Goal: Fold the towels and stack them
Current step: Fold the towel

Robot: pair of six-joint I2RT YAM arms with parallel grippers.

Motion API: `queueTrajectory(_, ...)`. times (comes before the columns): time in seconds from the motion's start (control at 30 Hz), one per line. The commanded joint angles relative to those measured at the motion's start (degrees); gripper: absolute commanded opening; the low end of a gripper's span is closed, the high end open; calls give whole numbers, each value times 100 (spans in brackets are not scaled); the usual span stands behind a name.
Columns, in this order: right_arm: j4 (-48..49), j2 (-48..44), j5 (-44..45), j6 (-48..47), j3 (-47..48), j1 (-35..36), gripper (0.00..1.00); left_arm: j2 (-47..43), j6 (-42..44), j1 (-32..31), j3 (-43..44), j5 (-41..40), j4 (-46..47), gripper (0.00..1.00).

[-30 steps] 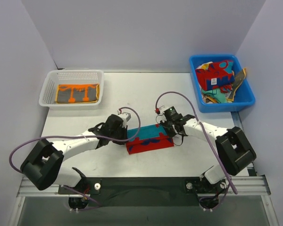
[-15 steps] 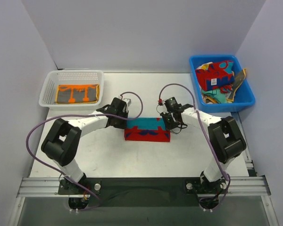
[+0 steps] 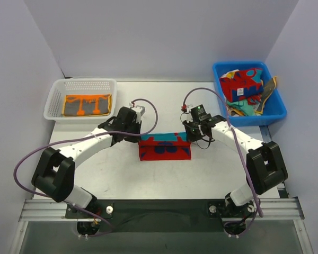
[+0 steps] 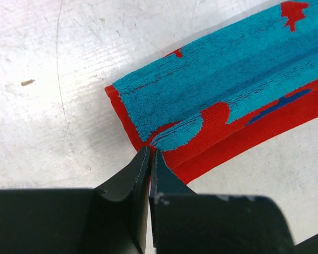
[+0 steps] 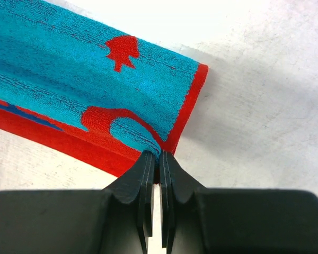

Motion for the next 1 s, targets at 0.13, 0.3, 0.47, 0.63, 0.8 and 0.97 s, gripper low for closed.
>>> queueTrajectory(0.13,-501,44,-368,302,-315,-29,0,176,-266,11,-688,562,-172,0)
queueTrajectory(0.3,-694,456,-631,311,-298,-38,0,352,-381,-77,-944,809,-164,0)
queueTrajectory(0.47,-827,694,-772,381,-219,-73,0,273,-425,-104,-1032,747,-137,0)
queueTrajectory(0.63,-915,817,-781,452,-210,-82,5,124,-504,-130,-1076,747,-146,4)
queueTrajectory(0.8,-932,415,-737,373,-245,-64,14,-411,-662,-183,-1164,738,-155,30)
queueTrajectory(0.97,-932,9,-948,364,-350,-3,36,-1036,-838,-262,-1322,905,-155,44)
